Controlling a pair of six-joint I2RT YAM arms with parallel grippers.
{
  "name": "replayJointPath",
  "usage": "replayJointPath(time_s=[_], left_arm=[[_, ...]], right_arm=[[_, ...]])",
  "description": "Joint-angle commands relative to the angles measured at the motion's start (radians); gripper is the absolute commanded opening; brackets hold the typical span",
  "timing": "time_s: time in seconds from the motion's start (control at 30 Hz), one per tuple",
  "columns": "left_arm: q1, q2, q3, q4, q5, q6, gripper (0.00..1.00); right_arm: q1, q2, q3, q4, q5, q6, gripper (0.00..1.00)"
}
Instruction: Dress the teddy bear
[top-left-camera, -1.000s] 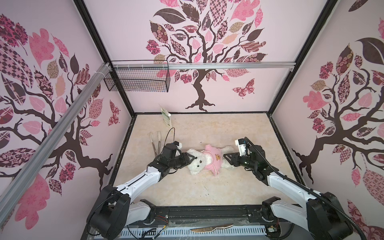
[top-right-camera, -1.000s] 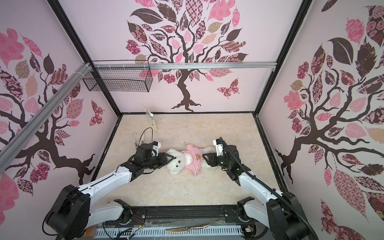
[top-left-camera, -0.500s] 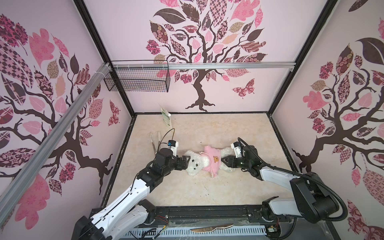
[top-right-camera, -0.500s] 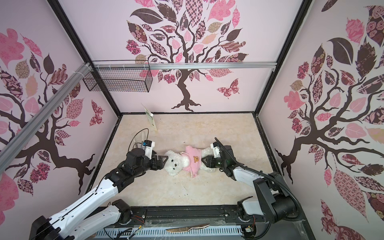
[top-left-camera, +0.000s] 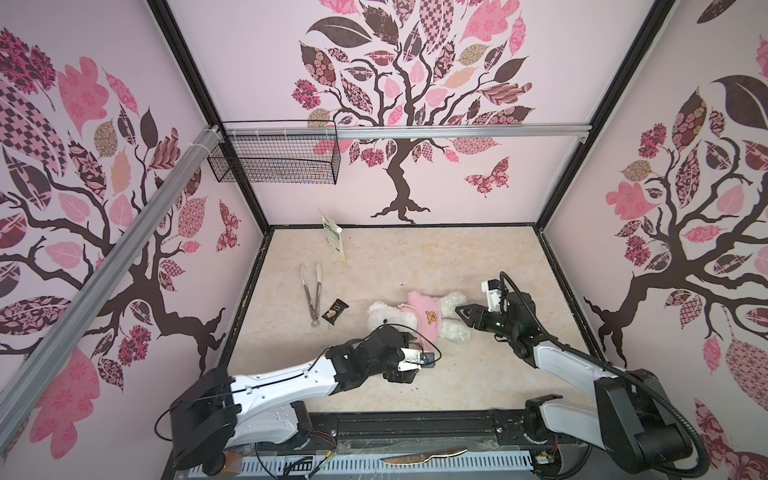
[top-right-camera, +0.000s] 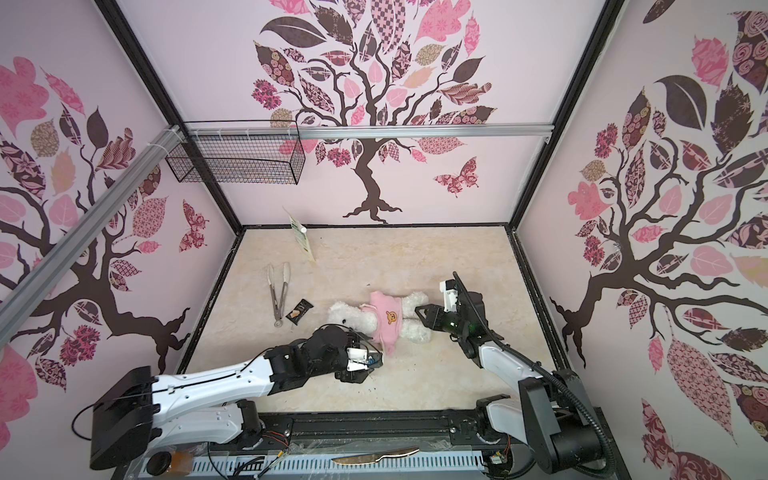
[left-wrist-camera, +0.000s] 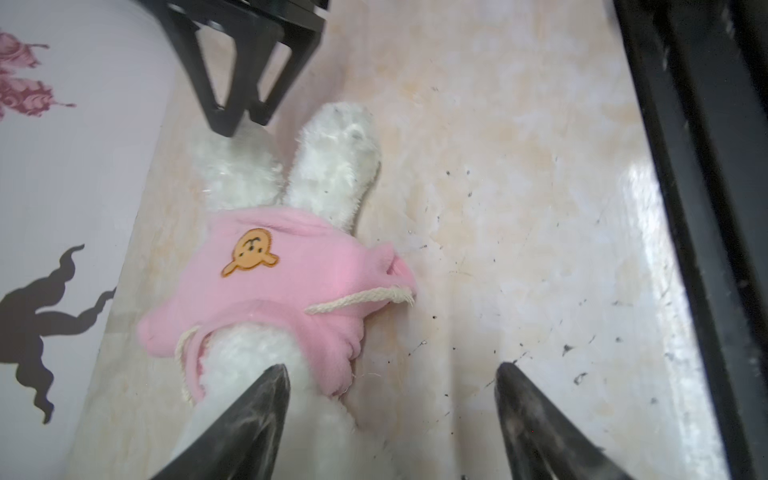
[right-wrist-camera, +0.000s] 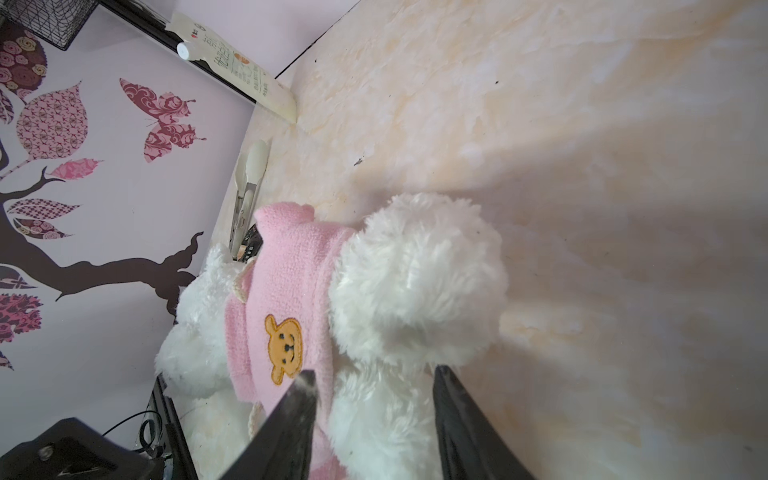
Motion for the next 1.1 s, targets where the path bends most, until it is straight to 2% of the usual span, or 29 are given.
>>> replayJointPath(time_s=[0.0,0.17,0.3,0.5,0.8,0.97,1.07], left_arm=[[-0.006,0.081,0.054,0.118,-0.023,0.311,0.82],[-0.006,0.236,0.067,0.233,-0.083,0.494,0.83],[-0.006,0.350,0.079,0.405,-0.136,0.570,0.82],[0.000,0.470,0.129,0.489,-0.187,0.630,0.72],[0.044,0.535,0.122,0.626,-0.201,0.572,0.30],[0.066,0.477,0.106,0.633,-0.152,0.429,0.10],[0.081,0.410,0.096,0.571,-0.106,0.327,0.00]], right_arm=[[-0.006,-0.031,-0.012,0.018,0.009,0.018,0.49],[-0.020,-0.058,-0.038,0.021,0.027,0.024,0.49],[-0.023,-0.062,-0.039,0.021,0.025,0.025,0.49],[-0.024,-0.039,-0.036,0.031,0.002,0.030,0.49],[-0.023,-0.051,-0.051,0.042,0.001,0.034,0.49],[-0.022,-0.106,-0.033,-0.003,0.014,0.004,0.48],[-0.020,-0.179,-0.034,-0.016,0.039,-0.017,0.48]])
